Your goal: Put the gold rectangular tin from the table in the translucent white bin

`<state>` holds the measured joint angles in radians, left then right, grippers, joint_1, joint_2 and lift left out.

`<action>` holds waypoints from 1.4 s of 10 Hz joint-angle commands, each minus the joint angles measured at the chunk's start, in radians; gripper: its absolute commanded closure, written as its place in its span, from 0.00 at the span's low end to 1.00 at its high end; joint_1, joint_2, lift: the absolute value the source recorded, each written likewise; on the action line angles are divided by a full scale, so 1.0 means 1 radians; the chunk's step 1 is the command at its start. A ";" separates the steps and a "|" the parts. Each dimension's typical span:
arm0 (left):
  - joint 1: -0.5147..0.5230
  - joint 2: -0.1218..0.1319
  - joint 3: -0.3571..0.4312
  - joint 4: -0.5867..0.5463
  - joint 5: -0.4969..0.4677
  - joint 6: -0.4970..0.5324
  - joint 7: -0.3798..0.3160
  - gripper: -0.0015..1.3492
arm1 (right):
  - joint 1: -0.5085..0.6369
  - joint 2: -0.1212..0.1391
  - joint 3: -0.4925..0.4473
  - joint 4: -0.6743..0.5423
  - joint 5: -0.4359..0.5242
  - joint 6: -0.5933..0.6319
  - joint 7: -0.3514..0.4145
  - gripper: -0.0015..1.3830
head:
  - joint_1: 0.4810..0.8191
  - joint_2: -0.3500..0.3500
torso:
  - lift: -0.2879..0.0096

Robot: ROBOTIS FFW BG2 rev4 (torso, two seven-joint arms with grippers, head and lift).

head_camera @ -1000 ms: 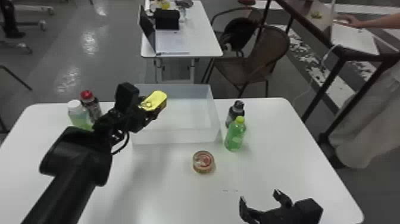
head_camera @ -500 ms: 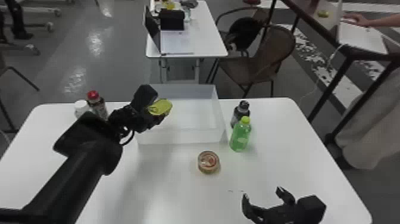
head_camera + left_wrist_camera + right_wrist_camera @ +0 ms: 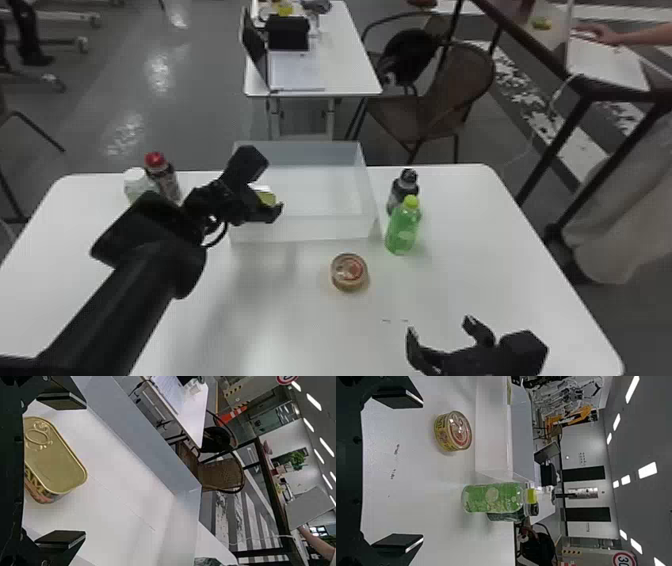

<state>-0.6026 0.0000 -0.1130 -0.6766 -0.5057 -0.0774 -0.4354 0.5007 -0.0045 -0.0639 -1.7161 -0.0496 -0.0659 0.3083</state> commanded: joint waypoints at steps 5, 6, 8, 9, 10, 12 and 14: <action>0.478 -0.003 0.179 -0.610 0.266 0.019 -0.003 0.09 | 0.032 0.000 -0.030 -0.037 0.007 0.000 -0.002 0.08 | 0.63 0.37 | 0.87; 0.572 -0.003 0.222 -0.695 0.312 0.011 0.001 0.09 | 0.038 0.000 -0.036 -0.045 0.011 0.000 -0.002 0.08 | 0.63 0.40 | 0.87; 0.764 -0.003 0.288 -0.805 0.429 -0.071 0.020 0.09 | 0.044 -0.003 -0.042 -0.051 0.014 0.002 -0.002 0.08 | 0.63 0.46 | 0.87; 0.857 -0.003 0.305 -0.854 0.486 -0.091 0.057 0.09 | 0.052 -0.003 -0.051 -0.060 0.019 0.005 -0.002 0.08 | 0.63 0.49 | 0.87; 0.934 -0.003 0.299 -0.857 0.578 -0.148 0.115 0.09 | 0.068 -0.003 -0.057 -0.072 0.022 0.008 -0.002 0.08 | 0.63 0.53 | 0.87; 1.027 -0.003 0.317 -0.857 0.615 -0.203 0.126 0.09 | 0.096 -0.003 -0.062 -0.089 0.028 0.009 -0.014 0.08 | 0.63 0.58 | 0.87; 1.104 -0.003 0.340 -0.857 0.638 -0.232 0.126 0.09 | 0.110 -0.003 -0.060 -0.103 0.045 0.018 -0.018 0.08 | 0.63 0.60 | 0.87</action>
<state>0.4793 0.0000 0.2175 -1.5340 0.1272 -0.2985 -0.3097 0.6069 -0.0077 -0.1256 -1.8149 -0.0100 -0.0515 0.2897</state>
